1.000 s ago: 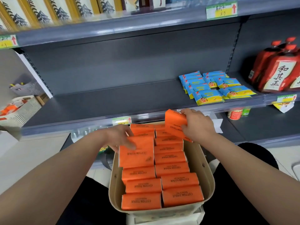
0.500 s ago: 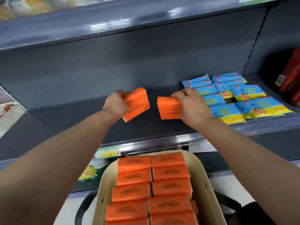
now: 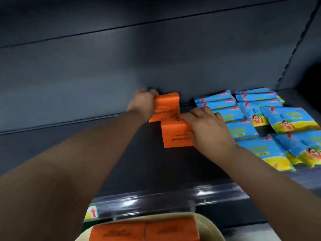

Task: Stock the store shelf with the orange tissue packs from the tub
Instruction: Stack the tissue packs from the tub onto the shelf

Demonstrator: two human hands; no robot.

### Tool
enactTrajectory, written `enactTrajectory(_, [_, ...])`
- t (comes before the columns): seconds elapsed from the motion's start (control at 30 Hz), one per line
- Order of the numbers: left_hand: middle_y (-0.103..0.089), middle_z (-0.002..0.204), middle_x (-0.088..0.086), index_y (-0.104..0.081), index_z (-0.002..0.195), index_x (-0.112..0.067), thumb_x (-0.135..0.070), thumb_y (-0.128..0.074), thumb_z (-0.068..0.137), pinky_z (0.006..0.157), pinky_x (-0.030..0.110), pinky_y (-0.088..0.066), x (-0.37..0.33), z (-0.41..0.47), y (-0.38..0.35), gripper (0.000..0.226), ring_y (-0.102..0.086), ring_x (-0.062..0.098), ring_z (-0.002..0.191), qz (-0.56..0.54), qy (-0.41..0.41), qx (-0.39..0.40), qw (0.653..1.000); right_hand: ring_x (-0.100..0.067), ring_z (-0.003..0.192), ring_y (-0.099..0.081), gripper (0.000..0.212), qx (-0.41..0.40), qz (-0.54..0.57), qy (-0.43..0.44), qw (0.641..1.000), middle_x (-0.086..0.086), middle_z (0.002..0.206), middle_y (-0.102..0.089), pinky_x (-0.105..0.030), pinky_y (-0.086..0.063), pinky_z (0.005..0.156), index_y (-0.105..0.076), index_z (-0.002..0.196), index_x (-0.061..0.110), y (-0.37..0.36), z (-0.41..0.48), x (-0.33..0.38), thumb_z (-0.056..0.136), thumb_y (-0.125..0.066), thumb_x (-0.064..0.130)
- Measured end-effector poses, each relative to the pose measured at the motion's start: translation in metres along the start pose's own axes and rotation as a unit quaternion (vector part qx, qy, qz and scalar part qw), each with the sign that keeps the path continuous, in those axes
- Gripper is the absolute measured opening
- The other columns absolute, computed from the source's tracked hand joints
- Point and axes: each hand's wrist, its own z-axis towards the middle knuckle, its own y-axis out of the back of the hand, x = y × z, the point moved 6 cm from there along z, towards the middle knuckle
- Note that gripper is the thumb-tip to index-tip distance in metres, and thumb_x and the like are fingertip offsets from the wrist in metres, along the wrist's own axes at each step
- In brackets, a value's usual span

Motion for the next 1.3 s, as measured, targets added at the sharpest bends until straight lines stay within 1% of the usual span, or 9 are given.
enactTrajectory(0.1, [-0.048,0.127,0.007,-0.052,0.131,-0.023,-0.015,-0.060,0.086,0.093,0.039,-0.043,-0.004,0.011,-0.001,0.046,-0.038,0.028,0.123,0.030,-0.018,-0.029,0.999,-0.026,0.113,-0.046,0.056,-0.009,-0.005,0.003,1.000,0.002,0.117,-0.056,-0.041,-0.039,0.090,-0.052,0.130,0.030,0.000,0.004,-0.002,0.080,-0.064,0.009])
enactTrajectory(0.2, [-0.051,0.125,0.005,-0.052,0.131,-0.022,-0.015,-0.062,0.086,0.092,0.036,-0.045,-0.006,0.017,0.001,0.047,-0.039,0.027,0.120,0.053,-0.035,-0.063,0.996,-0.023,0.116,-0.043,0.055,0.000,-0.015,0.006,1.000,0.005,0.121,-0.054,-0.038,-0.036,0.093,-0.048,0.132,0.031,0.000,0.010,-0.004,0.082,-0.062,0.010])
enactTrajectory(0.3, [-0.051,0.125,0.007,-0.052,0.132,-0.018,-0.007,-0.059,0.085,0.092,0.035,-0.044,-0.001,0.014,0.005,0.048,-0.040,0.027,0.119,0.021,-0.028,-0.089,0.995,-0.021,0.120,-0.038,0.057,0.021,-0.017,0.004,1.000,0.007,0.125,-0.050,-0.036,-0.033,0.097,-0.044,0.134,0.033,-0.003,0.021,-0.002,0.085,-0.057,0.009])
enactTrajectory(0.43, [-0.051,0.126,0.012,-0.051,0.132,-0.014,0.004,-0.047,0.085,0.093,0.038,-0.044,0.015,0.001,0.025,0.051,-0.042,0.029,0.119,-0.018,-0.013,-0.119,0.993,-0.023,0.120,-0.038,0.056,0.034,-0.006,-0.012,0.999,0.003,0.127,-0.050,-0.039,-0.033,0.099,-0.043,0.136,0.032,-0.012,0.046,0.003,0.087,-0.055,0.010])
enactTrajectory(0.53, [-0.050,0.128,0.012,-0.050,0.133,-0.013,0.011,-0.044,0.080,0.094,0.036,-0.042,0.030,-0.010,0.037,0.059,-0.040,0.028,0.123,-0.026,0.007,-0.112,0.993,-0.027,0.121,-0.038,0.052,0.037,-0.003,-0.027,0.999,-0.004,0.131,-0.046,-0.041,-0.035,0.099,-0.045,0.136,0.027,-0.022,0.068,0.006,0.088,-0.051,0.010])
enactTrajectory(0.73, [-0.049,0.130,0.007,-0.050,0.131,-0.015,0.008,-0.047,0.083,0.091,0.035,-0.044,0.047,-0.014,0.045,0.054,-0.040,0.024,0.125,-0.042,0.007,-0.105,0.994,-0.030,0.120,-0.038,0.052,0.014,-0.060,-0.042,0.997,-0.009,0.130,-0.044,-0.043,-0.035,0.097,-0.047,0.135,0.024,-0.036,0.102,0.018,0.085,-0.052,0.008])
enactTrajectory(0.93, [-0.047,0.131,0.006,-0.050,0.132,-0.014,0.009,-0.046,0.083,0.090,0.030,-0.043,0.041,-0.018,0.046,0.054,-0.041,0.023,0.124,-0.064,-0.013,-0.095,0.993,-0.030,0.117,-0.040,0.055,0.010,-0.110,-0.065,0.992,-0.011,0.125,-0.044,-0.044,-0.036,0.095,-0.041,0.137,0.024,-0.041,0.112,0.020,0.085,-0.053,0.008])
enactTrajectory(1.07, [-0.047,0.131,0.005,-0.050,0.132,-0.015,0.009,-0.044,0.085,0.089,0.030,-0.044,0.032,-0.032,0.049,0.053,-0.042,0.021,0.123,-0.076,-0.030,-0.087,0.993,-0.029,0.117,-0.040,0.060,0.008,-0.110,-0.073,0.991,-0.010,0.125,-0.043,-0.043,-0.036,0.094,-0.036,0.139,0.023,-0.035,0.099,0.022,0.084,-0.054,0.007])
enactTrajectory(1.3, [-0.050,0.129,0.006,-0.053,0.128,-0.015,0.003,-0.045,0.087,0.095,0.038,-0.045,0.014,-0.099,0.082,0.046,-0.045,0.025,0.121,-0.085,-0.042,-0.077,0.992,-0.028,0.119,-0.041,0.054,0.009,-0.081,-0.048,0.995,-0.006,0.129,-0.046,-0.042,-0.037,0.093,-0.045,0.133,0.024,0.006,0.032,0.046,0.083,-0.063,0.016])
